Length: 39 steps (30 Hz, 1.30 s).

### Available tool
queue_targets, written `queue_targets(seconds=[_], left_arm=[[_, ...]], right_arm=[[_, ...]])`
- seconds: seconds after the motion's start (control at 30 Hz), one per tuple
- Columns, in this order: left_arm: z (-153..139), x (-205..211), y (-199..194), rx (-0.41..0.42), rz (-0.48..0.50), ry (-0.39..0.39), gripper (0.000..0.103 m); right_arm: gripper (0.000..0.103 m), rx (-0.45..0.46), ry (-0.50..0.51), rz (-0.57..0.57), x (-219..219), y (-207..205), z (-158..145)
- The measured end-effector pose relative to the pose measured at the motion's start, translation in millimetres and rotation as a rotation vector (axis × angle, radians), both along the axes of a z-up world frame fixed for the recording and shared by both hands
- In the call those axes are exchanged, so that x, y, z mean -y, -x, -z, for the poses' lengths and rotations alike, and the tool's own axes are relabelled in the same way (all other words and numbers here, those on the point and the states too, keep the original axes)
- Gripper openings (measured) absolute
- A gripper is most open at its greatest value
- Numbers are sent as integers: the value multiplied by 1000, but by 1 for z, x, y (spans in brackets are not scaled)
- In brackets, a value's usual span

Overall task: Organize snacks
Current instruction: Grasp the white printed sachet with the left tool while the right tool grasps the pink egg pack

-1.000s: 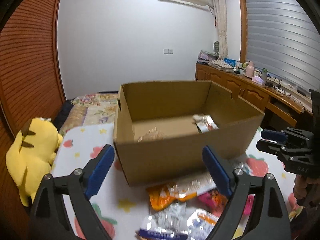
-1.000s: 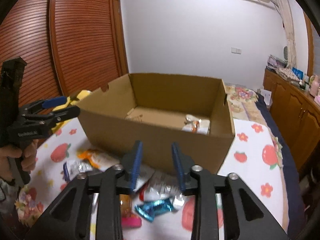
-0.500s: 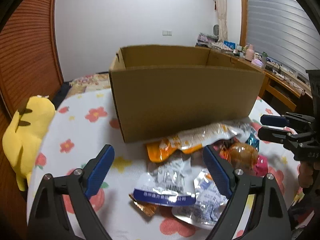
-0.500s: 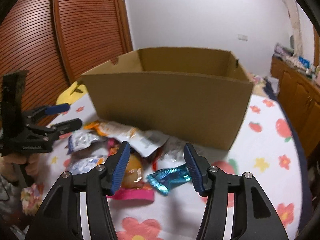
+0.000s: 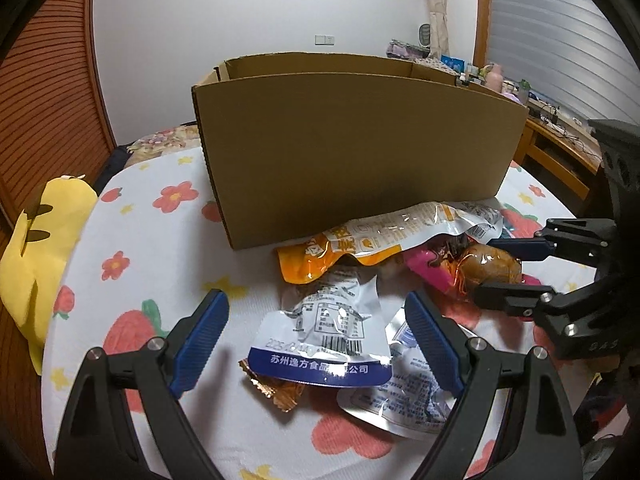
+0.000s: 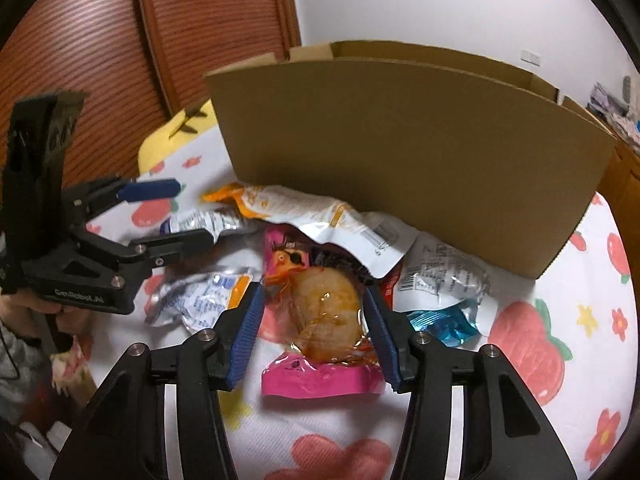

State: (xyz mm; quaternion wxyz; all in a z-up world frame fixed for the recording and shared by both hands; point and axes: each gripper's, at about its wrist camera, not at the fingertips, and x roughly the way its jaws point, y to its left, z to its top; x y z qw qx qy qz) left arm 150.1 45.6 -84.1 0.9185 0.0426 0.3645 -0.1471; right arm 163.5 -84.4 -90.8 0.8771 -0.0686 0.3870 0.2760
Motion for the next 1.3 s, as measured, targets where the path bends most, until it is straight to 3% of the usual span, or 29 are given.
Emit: queue_targets(seconds=[0.33,0.77,1.3], left_arm=[[2,2,-10,-55,20,5,88],[16,4,-31,-182,21,-22,68],[17,-1,-19,-199,30,-90,65]], right_arm=[[53,-68,23,-6,-3,-11,15],[54,-50,66,0,-6,-9,15],[54,-44,65,3,-8,-7,15]])
